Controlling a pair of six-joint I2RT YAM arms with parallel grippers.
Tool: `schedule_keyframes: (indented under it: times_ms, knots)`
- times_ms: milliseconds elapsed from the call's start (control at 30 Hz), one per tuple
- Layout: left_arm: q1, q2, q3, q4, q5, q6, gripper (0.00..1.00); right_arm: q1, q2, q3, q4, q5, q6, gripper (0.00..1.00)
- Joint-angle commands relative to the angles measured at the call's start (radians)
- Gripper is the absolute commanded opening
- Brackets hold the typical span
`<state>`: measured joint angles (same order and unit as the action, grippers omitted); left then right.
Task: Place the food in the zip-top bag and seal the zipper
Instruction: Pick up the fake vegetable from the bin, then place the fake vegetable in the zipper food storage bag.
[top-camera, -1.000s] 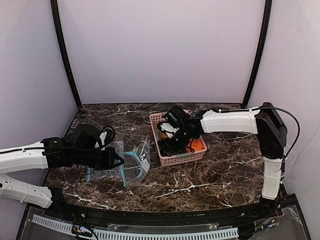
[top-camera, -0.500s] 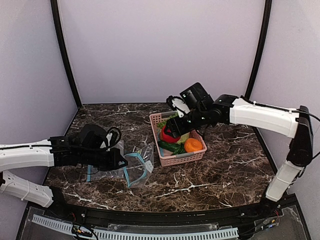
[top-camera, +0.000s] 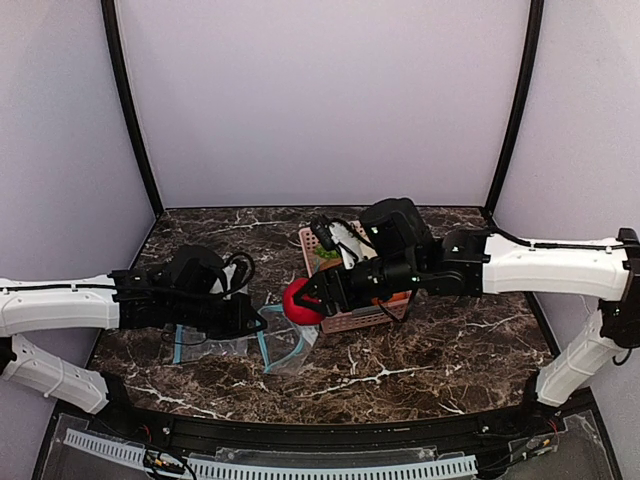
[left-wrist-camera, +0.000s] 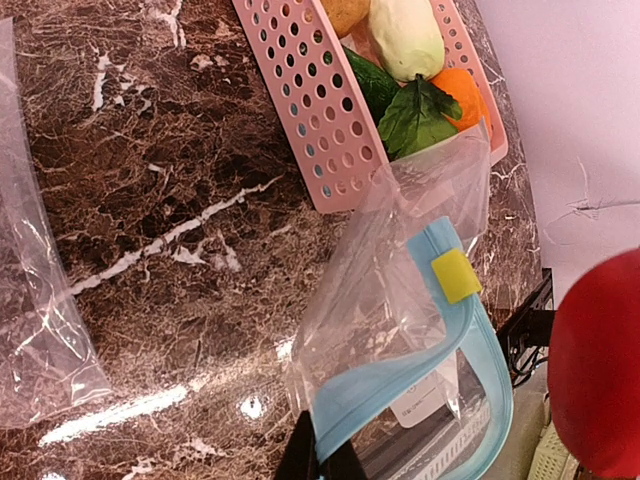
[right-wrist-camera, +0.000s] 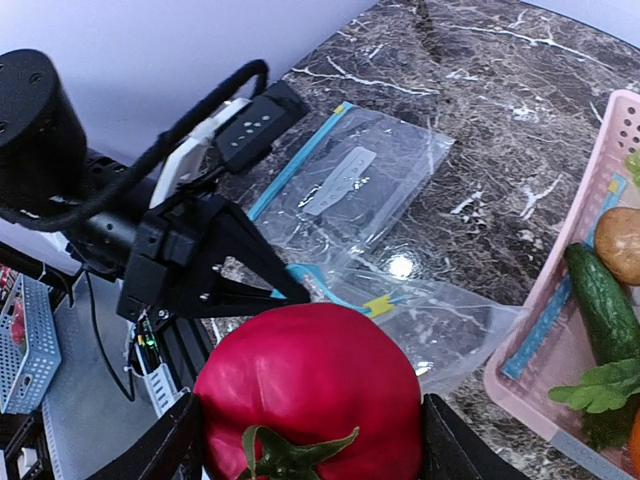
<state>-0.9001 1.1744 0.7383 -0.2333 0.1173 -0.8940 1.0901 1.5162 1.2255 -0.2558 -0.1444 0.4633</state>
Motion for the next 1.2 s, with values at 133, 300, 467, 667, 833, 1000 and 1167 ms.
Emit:
schedule_keyframes:
  times_ms: [133,300,467,667,833,1000,1167]
  knots:
    - [0.007,0.025,0.019,0.054,0.043,0.003,0.01,0.072,-0.033,-0.095,0.291,-0.024,0.099,0.62]
    - [0.006,0.027,0.014,0.064,0.058,-0.001,0.01,0.108,0.000,-0.118,0.371,0.006,0.123,0.62]
    - [0.006,0.011,-0.005,0.088,0.063,-0.017,0.01,0.114,0.023,-0.167,0.427,0.032,0.155,0.61]
    - [0.006,0.007,-0.028,0.125,0.079,-0.032,0.01,0.119,0.050,-0.188,0.447,0.037,0.164,0.61]
    - [0.007,0.005,-0.034,0.140,0.086,-0.037,0.01,0.123,0.080,-0.190,0.428,0.084,0.149,0.61]
    - [0.006,0.007,-0.034,0.145,0.094,-0.039,0.01,0.132,0.127,-0.156,0.342,0.172,0.112,0.61]
    - [0.005,0.008,-0.038,0.150,0.099,-0.041,0.01,0.138,0.157,-0.130,0.293,0.219,0.092,0.61]
